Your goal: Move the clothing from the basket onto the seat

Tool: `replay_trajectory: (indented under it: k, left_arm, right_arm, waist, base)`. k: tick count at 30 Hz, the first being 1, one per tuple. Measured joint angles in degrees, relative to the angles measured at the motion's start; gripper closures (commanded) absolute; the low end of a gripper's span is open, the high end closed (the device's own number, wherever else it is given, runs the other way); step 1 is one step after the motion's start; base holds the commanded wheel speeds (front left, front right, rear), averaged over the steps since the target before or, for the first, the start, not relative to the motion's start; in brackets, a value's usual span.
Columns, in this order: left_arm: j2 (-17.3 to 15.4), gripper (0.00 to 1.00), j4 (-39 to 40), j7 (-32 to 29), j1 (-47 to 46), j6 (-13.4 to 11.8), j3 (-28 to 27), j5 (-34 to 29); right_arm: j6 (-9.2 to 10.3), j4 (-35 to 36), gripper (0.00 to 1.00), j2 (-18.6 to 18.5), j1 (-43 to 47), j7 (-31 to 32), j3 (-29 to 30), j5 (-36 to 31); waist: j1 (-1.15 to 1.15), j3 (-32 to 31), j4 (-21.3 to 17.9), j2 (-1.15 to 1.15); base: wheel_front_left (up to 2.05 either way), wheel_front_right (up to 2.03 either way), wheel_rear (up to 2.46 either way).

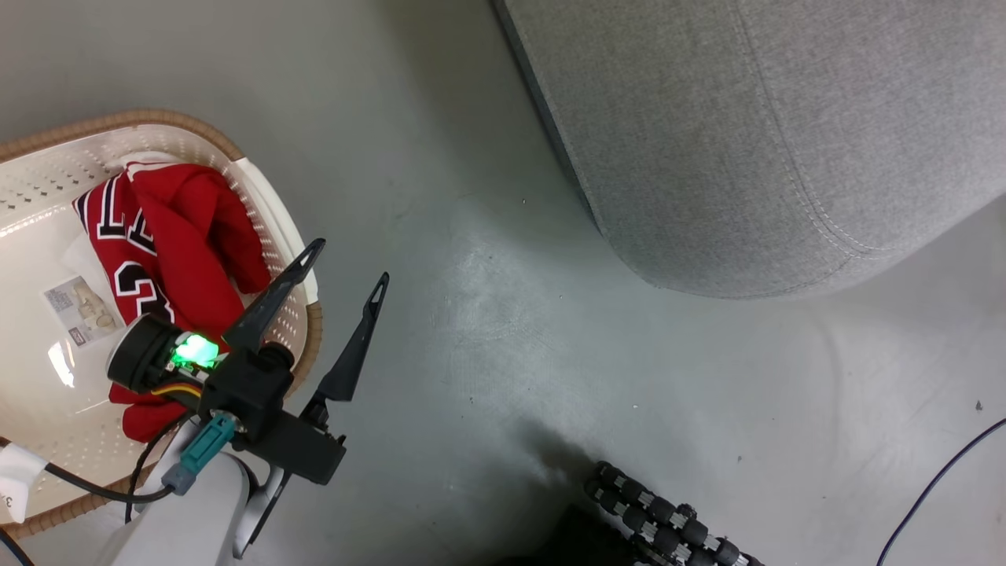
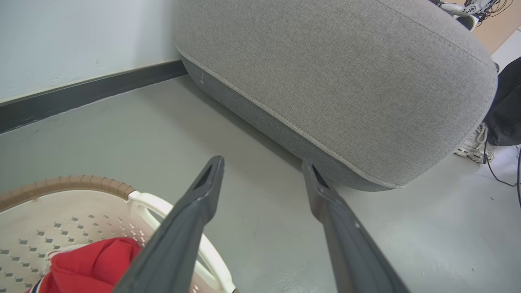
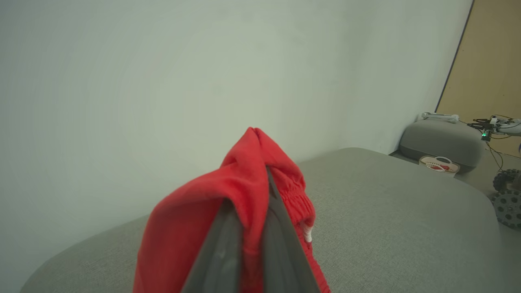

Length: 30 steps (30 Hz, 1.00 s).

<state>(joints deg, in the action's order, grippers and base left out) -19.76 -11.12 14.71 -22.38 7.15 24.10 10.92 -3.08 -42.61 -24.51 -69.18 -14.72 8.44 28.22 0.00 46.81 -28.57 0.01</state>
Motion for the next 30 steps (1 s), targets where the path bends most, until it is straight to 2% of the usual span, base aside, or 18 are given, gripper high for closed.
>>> replay_trajectory:
  k: [3,7,11,16,23,24,25,26,30]
  left_arm:
    - [0.0,0.0,0.2,0.0,-0.5,0.0,-0.2,0.0]
    - [0.3,0.0,0.5,0.0,-1.2,0.0,0.2,0.0]
    - [0.8,0.0,0.7,0.0,-2.2,0.0,0.0,0.0]
    - [1.2,0.0,0.4,0.0,-2.2,0.0,0.2,0.0]
    - [2.7,0.0,0.1,0.0,-2.2,0.0,-0.2,0.1]
    - [2.9,0.0,-0.1,0.0,-2.2,0.0,-0.3,0.1]
    - [3.1,0.0,-0.3,0.0,-2.2,0.0,-0.3,0.2]
    - [3.3,0.0,-0.5,0.0,-2.2,0.0,-0.4,0.2]
    - [4.5,0.0,-1.3,0.0,-2.4,0.0,-0.4,0.6]
  right_arm:
    - [-0.7,-1.6,1.0,1.8,-0.7,0.0,-1.2,0.0]
    - [-1.27,-3.0,1.0,6.5,-0.1,0.0,-2.9,-0.2]
    - [-3.01,-6.4,1.0,8.0,0.6,0.0,-4.4,-0.2]
    - [-3.57,-7.4,1.0,11.7,1.8,0.0,-6.7,0.0]
    - [-3.82,-7.8,1.0,12.9,3.4,0.0,-8.9,-0.8]
    - [-3.85,-7.8,0.62,13.1,3.4,0.0,-9.1,-1.1]
    - [-3.99,-7.8,0.05,13.3,3.5,0.0,-9.2,-1.1]
    - [-3.99,-7.8,0.0,13.4,3.6,0.0,-9.4,-1.2]
    - [-3.99,-7.5,0.0,13.4,4.6,0.0,-9.6,-2.1]
  waist:
    - [0.0,0.6,0.4,0.0]
    - [0.0,0.9,0.9,0.0]
    - [-0.01,1.2,1.6,0.0]
    - [0.0,1.3,2.3,0.0]
    - [-0.01,0.2,3.3,0.0]
    - [-0.01,-0.1,3.4,0.0]
    - [-0.01,-0.3,3.5,0.0]
    - [-0.01,-0.6,3.6,0.0]
    - [-0.01,-1.8,3.9,0.0]
  base:
    - [0.0,0.0,0.0]
    - [0.0,0.0,0.0]
    - [0.0,0.0,0.0]
    - [0.0,0.0,0.0]
    - [0.0,0.0,0.0]
    - [0.0,0.0,0.0]
    - [0.0,0.0,0.0]
    - [0.0,0.0,0.0]
    - [0.0,0.0,0.0]
